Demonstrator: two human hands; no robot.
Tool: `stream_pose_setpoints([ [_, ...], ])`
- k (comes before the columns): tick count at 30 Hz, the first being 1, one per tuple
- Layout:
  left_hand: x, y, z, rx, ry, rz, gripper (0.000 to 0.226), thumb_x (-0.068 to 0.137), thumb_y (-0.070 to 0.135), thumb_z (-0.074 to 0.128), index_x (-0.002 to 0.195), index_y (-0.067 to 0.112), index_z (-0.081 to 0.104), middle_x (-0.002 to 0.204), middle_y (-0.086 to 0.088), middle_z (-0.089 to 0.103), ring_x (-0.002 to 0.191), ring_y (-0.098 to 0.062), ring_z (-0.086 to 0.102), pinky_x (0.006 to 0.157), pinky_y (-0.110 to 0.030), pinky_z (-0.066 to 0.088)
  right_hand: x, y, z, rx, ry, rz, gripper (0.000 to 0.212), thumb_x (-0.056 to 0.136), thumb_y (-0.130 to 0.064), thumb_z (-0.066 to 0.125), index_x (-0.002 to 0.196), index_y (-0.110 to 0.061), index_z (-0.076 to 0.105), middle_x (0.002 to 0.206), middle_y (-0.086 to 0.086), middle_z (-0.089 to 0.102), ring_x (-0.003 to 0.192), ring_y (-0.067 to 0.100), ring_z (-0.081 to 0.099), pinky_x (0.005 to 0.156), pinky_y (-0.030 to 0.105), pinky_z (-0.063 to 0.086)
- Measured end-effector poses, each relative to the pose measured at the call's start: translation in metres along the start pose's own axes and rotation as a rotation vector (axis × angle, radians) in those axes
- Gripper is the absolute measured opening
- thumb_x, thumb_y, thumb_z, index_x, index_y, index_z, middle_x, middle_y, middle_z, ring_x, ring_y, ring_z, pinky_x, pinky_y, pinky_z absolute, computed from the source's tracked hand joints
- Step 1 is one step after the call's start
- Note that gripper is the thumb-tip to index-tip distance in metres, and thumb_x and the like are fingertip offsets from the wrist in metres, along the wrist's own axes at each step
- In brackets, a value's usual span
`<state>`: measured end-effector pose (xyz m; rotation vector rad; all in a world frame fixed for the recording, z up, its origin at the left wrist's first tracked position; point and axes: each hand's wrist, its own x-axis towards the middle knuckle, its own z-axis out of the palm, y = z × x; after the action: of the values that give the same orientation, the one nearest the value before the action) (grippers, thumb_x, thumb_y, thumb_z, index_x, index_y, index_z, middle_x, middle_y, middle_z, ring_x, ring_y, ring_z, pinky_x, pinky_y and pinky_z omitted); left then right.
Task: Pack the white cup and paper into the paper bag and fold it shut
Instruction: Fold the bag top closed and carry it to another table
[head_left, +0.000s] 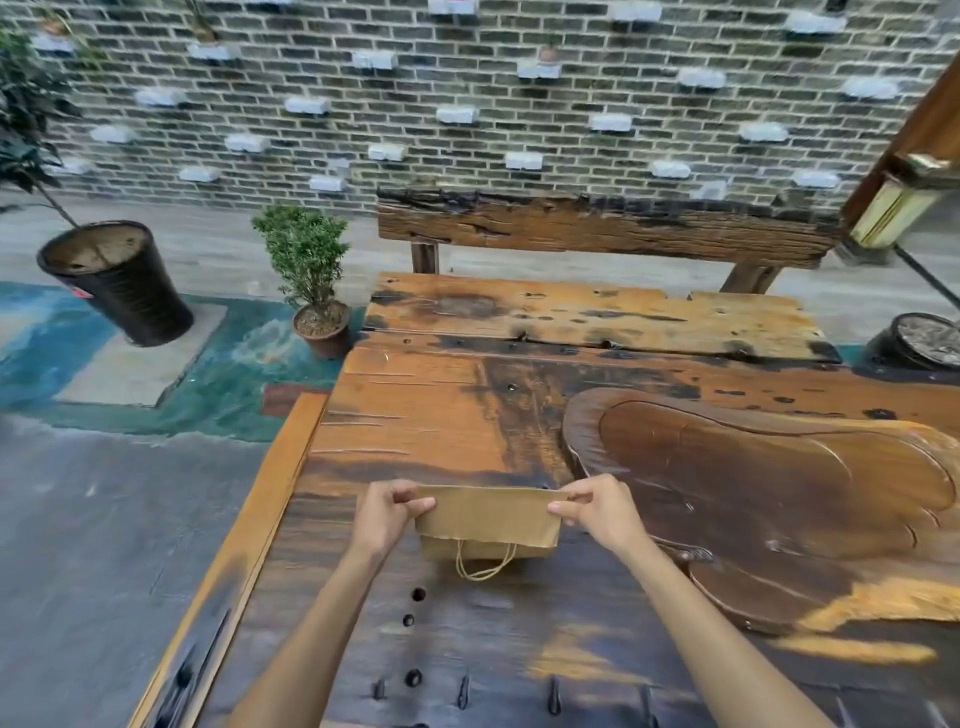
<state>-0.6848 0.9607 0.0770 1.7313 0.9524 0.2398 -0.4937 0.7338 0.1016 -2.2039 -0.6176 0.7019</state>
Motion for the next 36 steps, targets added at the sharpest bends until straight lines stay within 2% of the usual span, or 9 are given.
stream_pose_setpoints([
  [6,0.032,-0.025,0.016,-0.018,-0.005,-0.147,0.006,0.073,0.004,0.081,0.074,0.001,0.076,0.072,-0.004,0.070,0.073,-0.017,0.063,0.081,-0.034,0.055,0.036,0.028,0.025,-0.039,-0.018,0.092,0.009,0.072,-0.022,0.085,0.075,-0.014,0.082,0.066,0.004,0.076,0.055,0.001,0.059,0.072,0.031,0.057],
  [11,0.050,-0.040,0.029,-0.094,-0.081,-0.243,0.019,0.076,-0.005,0.076,0.072,0.013,0.076,0.078,-0.009,0.070,0.077,-0.018,0.064,0.080,-0.032,0.053,0.050,0.050,0.041,-0.018,-0.056,0.191,0.012,0.071,-0.021,0.087,0.074,-0.010,0.081,0.055,-0.002,0.069,0.050,0.000,0.054,0.065,0.023,0.049],
  [14,0.061,-0.051,0.037,-0.110,-0.094,-0.295,0.017,0.076,-0.005,0.076,0.079,0.012,0.077,0.087,-0.016,0.075,0.083,-0.021,0.067,0.087,-0.038,0.054,0.058,0.055,0.046,-0.010,-0.057,0.226,0.011,0.073,-0.014,0.085,0.074,-0.005,0.079,0.048,-0.010,0.061,0.040,-0.008,0.051,0.055,0.007,0.041],
  [18,0.071,-0.063,0.045,-0.071,-0.139,-0.310,0.015,0.078,-0.005,0.074,0.077,0.010,0.071,0.085,-0.014,0.071,0.081,-0.022,0.065,0.087,-0.039,0.055,0.066,0.065,0.050,-0.073,-0.108,0.259,0.015,0.074,-0.019,0.085,0.071,-0.007,0.076,0.044,-0.015,0.058,0.041,-0.008,0.053,0.053,0.009,0.039],
  [23,0.077,-0.075,0.051,0.031,-0.180,-0.301,0.016,0.076,-0.001,0.078,0.070,0.012,0.071,0.072,-0.005,0.070,0.071,-0.017,0.064,0.053,-0.008,0.047,0.076,0.071,0.053,-0.126,-0.161,0.285,0.024,0.073,-0.025,0.085,0.091,-0.010,0.080,0.063,-0.012,0.064,0.058,-0.001,0.056,0.060,0.011,0.042],
  [25,0.079,-0.076,0.051,0.066,-0.211,-0.279,0.013,0.074,0.005,0.081,0.073,0.014,0.073,0.077,-0.002,0.073,0.075,-0.014,0.066,0.058,-0.011,0.048,0.077,0.067,0.051,-0.140,-0.209,0.290,0.022,0.076,-0.021,0.083,0.096,-0.013,0.079,0.069,-0.010,0.066,0.067,0.005,0.059,0.062,0.010,0.042],
  [27,0.080,-0.076,0.051,0.097,-0.246,-0.242,0.013,0.073,0.015,0.084,0.081,0.021,0.076,0.089,0.002,0.075,0.086,-0.010,0.067,0.070,-0.021,0.051,0.078,0.065,0.052,-0.176,-0.258,0.265,0.026,0.076,-0.022,0.082,0.102,-0.015,0.079,0.091,-0.003,0.076,0.090,0.014,0.067,0.080,0.021,0.049],
  [30,0.077,-0.067,0.058,0.076,-0.290,-0.182,0.010,0.074,0.019,0.084,0.082,0.024,0.080,0.089,0.008,0.076,0.088,-0.002,0.066,0.075,-0.020,0.049,0.077,0.054,0.058,-0.244,-0.286,0.210,0.034,0.075,-0.037,0.081,0.106,-0.025,0.078,0.112,-0.010,0.075,0.111,0.006,0.064,0.103,0.030,0.046],
  [36,0.075,-0.061,0.070,0.007,-0.264,-0.193,0.012,0.071,0.016,0.085,0.073,0.027,0.081,0.083,0.005,0.079,0.079,-0.001,0.072,0.077,-0.018,0.053,0.070,0.037,0.080,-0.130,-0.230,0.197,0.013,0.084,-0.024,0.076,0.096,-0.021,0.081,0.101,-0.008,0.078,0.096,0.001,0.070,0.094,0.026,0.053],
])
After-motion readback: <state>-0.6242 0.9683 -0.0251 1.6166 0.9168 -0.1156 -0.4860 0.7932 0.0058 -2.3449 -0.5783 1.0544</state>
